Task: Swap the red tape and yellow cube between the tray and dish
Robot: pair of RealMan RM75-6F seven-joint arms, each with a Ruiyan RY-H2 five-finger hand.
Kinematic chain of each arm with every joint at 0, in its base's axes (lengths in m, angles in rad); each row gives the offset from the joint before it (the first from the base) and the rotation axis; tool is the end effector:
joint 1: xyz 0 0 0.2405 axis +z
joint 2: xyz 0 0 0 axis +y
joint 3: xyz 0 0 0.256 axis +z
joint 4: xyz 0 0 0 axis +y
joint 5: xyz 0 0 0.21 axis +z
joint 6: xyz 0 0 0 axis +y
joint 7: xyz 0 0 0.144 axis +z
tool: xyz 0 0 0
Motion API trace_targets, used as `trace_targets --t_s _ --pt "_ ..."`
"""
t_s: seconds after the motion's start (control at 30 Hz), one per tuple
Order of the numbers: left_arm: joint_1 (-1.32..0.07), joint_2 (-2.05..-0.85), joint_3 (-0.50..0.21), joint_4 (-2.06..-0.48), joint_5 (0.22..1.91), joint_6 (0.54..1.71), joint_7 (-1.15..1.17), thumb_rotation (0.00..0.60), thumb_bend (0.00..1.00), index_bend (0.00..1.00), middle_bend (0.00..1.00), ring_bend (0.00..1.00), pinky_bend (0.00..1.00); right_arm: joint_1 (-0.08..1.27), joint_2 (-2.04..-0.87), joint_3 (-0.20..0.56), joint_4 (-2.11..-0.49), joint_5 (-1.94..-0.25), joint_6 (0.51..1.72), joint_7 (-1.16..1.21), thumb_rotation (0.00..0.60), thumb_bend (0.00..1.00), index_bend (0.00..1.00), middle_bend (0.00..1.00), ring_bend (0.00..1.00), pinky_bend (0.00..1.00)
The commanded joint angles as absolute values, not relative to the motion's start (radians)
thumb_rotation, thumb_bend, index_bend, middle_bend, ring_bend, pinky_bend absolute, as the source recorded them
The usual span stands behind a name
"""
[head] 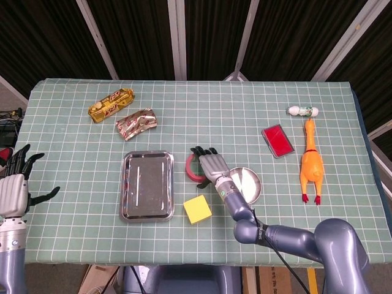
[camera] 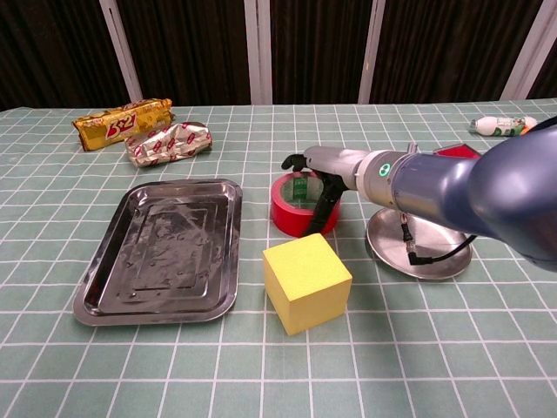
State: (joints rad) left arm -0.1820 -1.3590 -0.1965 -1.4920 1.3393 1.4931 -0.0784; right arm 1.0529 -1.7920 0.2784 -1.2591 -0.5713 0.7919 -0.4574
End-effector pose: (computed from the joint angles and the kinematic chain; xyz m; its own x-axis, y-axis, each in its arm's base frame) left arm -0.3005 0.2379 0.1226 0.1648 -0.1713 0.9713 0.9860 0.0522 -0.1581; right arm -0.0722 -0.3840 -0.0928 0.2952 -0.4784 0.8270 -0.9505 -0.2351 0.2032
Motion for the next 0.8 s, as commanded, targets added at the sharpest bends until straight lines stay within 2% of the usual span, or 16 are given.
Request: trace_targets --t_s 0.03,0.23,0.4,0.63,0.8 --pt "-0.182 -1.359 -0.198 -1.492 1.338 1.492 -0.080 0.600 0.03 0.23 0.00 0.00 0.00 1.046 -1.811 0.282 -1.246 -0.608 0.824 -0.437 0.600 0.00 0.15 0.21 0.42 0.28" --pt "-0.180 -1.356 -0.202 -1.493 1.336 1.495 -0.088 0.600 0.03 0.24 0.00 0.00 0.00 1.022 -1.797 0.292 -1.257 -0.660 0.864 -0.403 0.600 0.02 0.21 0.27 0.55 0.35" --pt "-0.179 -1.357 -0.205 -1.494 1.333 1.495 -0.091 0.600 0.03 0.24 0.00 0.00 0.00 0.988 -1.744 0.294 -1.326 -0.704 0.894 -0.379 0.600 0.03 0.22 0.28 0.55 0.35" --pt "-0.179 -1.358 -0.202 -1.495 1.342 1.498 -0.091 0.600 0.03 0.24 0.00 0.00 0.00 0.919 -1.598 0.281 -1.496 -0.735 0.960 -0.386 0.600 0.04 0.22 0.28 0.55 0.35" --pt "-0.179 -1.360 -0.200 -1.497 1.349 1.500 -0.091 0.600 0.03 0.24 0.00 0.00 0.00 0.847 -1.497 0.240 -1.613 -0.771 0.987 -0.357 0.600 0.03 0.22 0.28 0.55 0.35"
